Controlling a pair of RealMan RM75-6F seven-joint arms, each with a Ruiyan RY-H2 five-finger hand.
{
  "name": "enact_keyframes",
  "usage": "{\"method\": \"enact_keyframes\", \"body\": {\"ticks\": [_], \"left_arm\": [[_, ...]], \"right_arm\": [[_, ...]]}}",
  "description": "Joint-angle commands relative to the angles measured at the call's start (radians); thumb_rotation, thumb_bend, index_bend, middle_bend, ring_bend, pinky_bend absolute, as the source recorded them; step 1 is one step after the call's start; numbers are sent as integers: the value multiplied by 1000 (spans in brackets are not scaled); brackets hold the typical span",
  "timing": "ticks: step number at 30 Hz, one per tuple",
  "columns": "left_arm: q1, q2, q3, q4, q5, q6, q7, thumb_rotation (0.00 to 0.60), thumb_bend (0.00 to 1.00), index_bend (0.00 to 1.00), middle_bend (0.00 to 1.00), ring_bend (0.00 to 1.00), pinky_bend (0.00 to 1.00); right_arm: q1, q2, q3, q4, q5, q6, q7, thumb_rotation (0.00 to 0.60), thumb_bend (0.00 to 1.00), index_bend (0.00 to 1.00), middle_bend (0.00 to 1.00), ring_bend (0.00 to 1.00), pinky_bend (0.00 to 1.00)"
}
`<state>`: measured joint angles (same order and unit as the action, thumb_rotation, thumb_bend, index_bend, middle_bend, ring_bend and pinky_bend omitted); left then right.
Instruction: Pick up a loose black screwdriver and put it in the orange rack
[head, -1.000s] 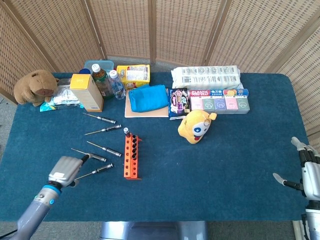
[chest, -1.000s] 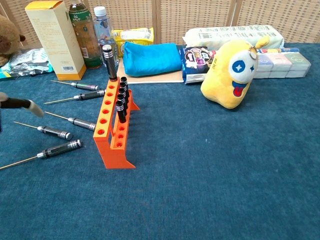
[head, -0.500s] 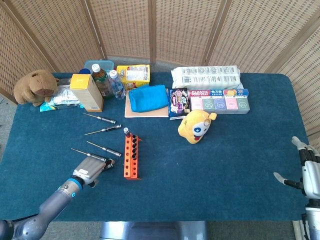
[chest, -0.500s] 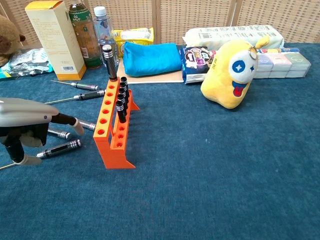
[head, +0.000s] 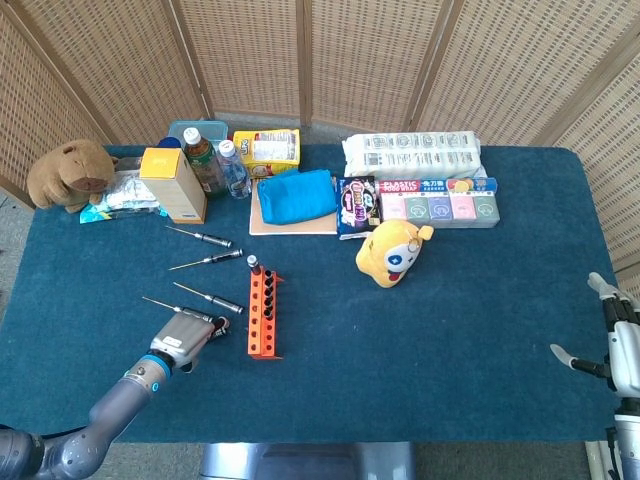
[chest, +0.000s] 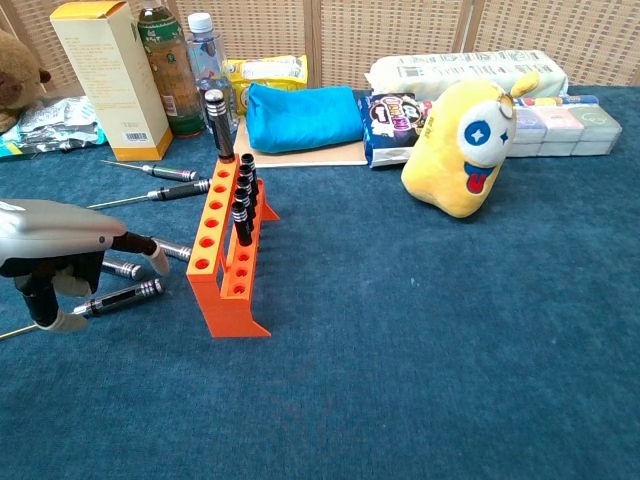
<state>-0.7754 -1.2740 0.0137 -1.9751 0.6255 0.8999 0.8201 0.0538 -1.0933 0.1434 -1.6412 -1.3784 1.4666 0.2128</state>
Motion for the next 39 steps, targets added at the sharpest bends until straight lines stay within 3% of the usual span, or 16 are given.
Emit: {"method": "enact_keyframes", "body": {"ticks": [1,18,39], "left_arm": [[-13,-17,9,14,5,18,9,600,327,170,1000,1000,986],[-70,-62,62,7,-35,96,45,600,328,174,1000,1000,986],[-107,11,115,-64,-64,57,-39,600,329,195,1000,1000,986]], "right_arm": [[-1,0,1,1,1,0,1,600,88,21,149,128,68],[-7,8,7,3,5,10,13,600,88,18,150,128,69],[-14,15,13,1,7,20,22,600,90,15,149,128,69]]}}
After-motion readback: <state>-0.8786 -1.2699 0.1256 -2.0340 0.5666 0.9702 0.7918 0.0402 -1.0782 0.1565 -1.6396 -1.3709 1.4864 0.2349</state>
